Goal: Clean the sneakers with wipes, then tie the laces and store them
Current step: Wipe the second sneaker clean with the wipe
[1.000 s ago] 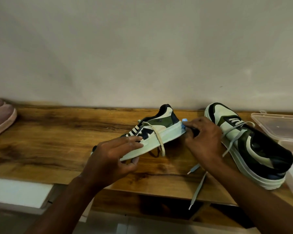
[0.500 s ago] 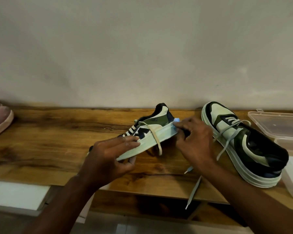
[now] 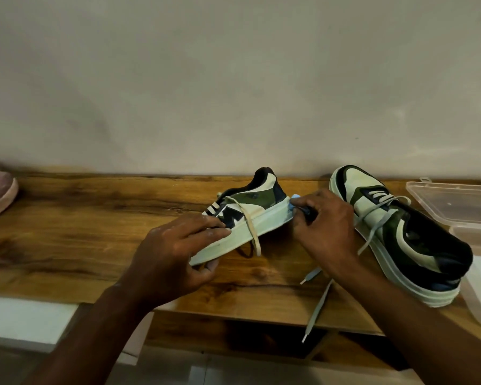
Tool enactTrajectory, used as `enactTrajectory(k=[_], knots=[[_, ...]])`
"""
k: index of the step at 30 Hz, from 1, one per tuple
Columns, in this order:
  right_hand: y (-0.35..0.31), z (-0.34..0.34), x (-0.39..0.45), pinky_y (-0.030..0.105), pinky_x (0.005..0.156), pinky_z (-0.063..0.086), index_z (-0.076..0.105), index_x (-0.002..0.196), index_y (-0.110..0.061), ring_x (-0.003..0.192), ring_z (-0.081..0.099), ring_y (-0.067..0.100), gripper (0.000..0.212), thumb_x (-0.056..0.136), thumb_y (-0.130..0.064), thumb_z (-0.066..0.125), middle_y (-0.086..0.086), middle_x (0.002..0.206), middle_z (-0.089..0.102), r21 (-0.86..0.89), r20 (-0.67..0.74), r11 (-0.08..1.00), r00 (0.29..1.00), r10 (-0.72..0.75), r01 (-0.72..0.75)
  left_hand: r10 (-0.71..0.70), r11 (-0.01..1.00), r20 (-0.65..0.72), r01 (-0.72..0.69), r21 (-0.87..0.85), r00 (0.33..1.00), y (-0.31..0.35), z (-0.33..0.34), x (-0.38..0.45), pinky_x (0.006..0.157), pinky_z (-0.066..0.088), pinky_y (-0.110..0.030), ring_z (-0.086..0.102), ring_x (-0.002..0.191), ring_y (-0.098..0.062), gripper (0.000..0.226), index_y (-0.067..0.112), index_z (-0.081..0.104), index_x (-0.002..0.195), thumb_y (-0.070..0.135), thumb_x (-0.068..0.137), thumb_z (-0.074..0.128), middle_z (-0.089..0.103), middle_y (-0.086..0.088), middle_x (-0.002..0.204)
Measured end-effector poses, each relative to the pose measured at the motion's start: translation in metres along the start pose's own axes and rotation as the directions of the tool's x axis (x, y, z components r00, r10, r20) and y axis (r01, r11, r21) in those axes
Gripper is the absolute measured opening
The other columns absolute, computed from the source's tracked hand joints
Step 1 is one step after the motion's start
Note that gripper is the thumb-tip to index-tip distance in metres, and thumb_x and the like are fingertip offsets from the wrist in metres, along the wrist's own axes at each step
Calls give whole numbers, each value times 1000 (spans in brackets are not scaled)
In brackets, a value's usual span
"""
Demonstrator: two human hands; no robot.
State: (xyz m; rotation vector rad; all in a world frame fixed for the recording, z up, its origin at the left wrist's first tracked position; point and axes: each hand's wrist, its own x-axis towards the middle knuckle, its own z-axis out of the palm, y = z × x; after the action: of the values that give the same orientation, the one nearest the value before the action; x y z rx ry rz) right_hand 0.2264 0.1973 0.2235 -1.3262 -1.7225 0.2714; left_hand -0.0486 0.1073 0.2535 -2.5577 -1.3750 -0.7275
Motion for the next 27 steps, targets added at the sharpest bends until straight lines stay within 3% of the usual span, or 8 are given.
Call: enactTrajectory(k=[3,6,11,13,15,21,23,27], knots=[[-15,5,-17,8,75,50,80,105,-14,81,62,6,29,78,-5,79,-1,96,71,47,37,995,996,-86,85,-19,999,54,17,37,998,1,2,2,78,60,-32,63,116,-18,62,19,69,133,21,74,89,64,-1,131],[-21,8,-23,2,78,47,79,105,-14,82,62,1,29,77,-6,83,-2,97,73,87,67,987,987,-144,138,-8,998,102,2,59,995,4,6,4,78,54,-26,59,117,-16,68,20,67,135,12,71,89,61,-1,132],[-2,8,-4,29,81,62,78,113,-17,90,69,7,31,83,-13,82,-3,106,75,133,-18,987,996,89,-85,-32,999,111,29,26,993,5,15,4,79,57,-28,58,120,-16,72,21,65,136,8,70,89,61,-1,134],[6,7,3,30,82,62,78,114,-17,91,70,9,29,85,-14,80,-2,107,75,139,-28,975,983,181,-175,-27,1000,116,26,10,993,6,17,3,78,61,-31,62,117,-17,72,21,66,135,7,68,90,62,0,134],[4,7,0,27,80,61,78,112,-18,89,69,9,26,86,-12,80,-2,103,74,144,-26,975,984,177,-172,-22,1000,115,21,13,993,6,18,2,77,61,-30,64,116,-17,72,21,67,134,7,67,90,64,0,133],[-29,17,-28,16,72,57,78,106,-15,82,65,4,24,83,-8,81,-5,97,70,192,121,978,986,-110,86,-31,1000,108,30,7,994,4,17,3,81,56,-25,64,116,-15,70,21,68,135,9,70,90,65,0,133],[-19,14,-16,17,71,58,79,103,-17,81,64,4,23,81,-9,83,-8,95,70,159,55,987,998,-34,25,-36,999,103,38,-14,994,3,16,4,84,55,-24,63,117,-13,66,21,68,135,10,73,88,65,2,134],[5,8,6,32,76,61,81,98,-20,79,66,4,18,82,-10,81,-5,93,74,113,-31,977,982,184,-180,-37,999,129,38,-9,991,2,17,1,84,58,-27,63,120,-14,64,22,68,134,11,74,87,64,3,134]])
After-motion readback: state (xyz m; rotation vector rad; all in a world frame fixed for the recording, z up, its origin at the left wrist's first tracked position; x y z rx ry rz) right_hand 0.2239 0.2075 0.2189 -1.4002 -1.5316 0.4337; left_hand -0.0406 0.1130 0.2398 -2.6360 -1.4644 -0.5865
